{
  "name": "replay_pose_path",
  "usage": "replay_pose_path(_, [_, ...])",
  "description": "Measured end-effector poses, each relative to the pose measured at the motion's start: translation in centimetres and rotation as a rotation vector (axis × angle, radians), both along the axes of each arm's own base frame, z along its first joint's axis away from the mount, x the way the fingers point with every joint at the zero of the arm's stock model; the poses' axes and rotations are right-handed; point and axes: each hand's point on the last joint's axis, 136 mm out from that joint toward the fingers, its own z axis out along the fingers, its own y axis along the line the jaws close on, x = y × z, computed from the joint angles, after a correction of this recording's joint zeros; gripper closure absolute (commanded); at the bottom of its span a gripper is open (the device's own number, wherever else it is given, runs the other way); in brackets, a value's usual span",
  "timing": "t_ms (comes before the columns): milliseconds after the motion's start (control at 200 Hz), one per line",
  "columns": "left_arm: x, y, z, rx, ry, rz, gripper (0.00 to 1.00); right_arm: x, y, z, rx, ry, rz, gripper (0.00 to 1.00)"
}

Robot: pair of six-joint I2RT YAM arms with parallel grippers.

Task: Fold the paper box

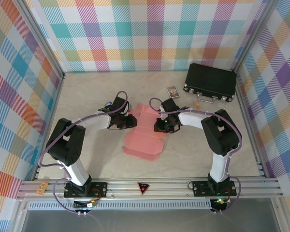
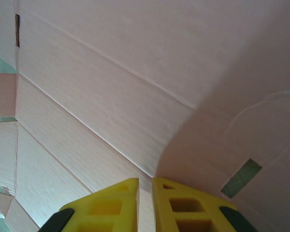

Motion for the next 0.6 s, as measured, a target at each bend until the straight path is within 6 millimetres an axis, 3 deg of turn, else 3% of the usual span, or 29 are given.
replay_pose_path(345, [-0.1,-3.1,1.3,-0.048,-0.006,-0.1,0.76,0.2,-0.1,0.0,-0.004,-0.003,-0.018,0.83])
replay_pose_path(490, [0.0,-3.2,1.8,-0.02,-0.012,-0.101,0.73,0.3,-0.8,0.4,-0.031,-0.031,-0.043,0.83])
replay_pose_path(600, [-0.1,-2.7,2.5,0.03,-0.038,-0.095,0.69,0.3,-1.8,1.9,-0.055,-0.074,-0.077,0.82])
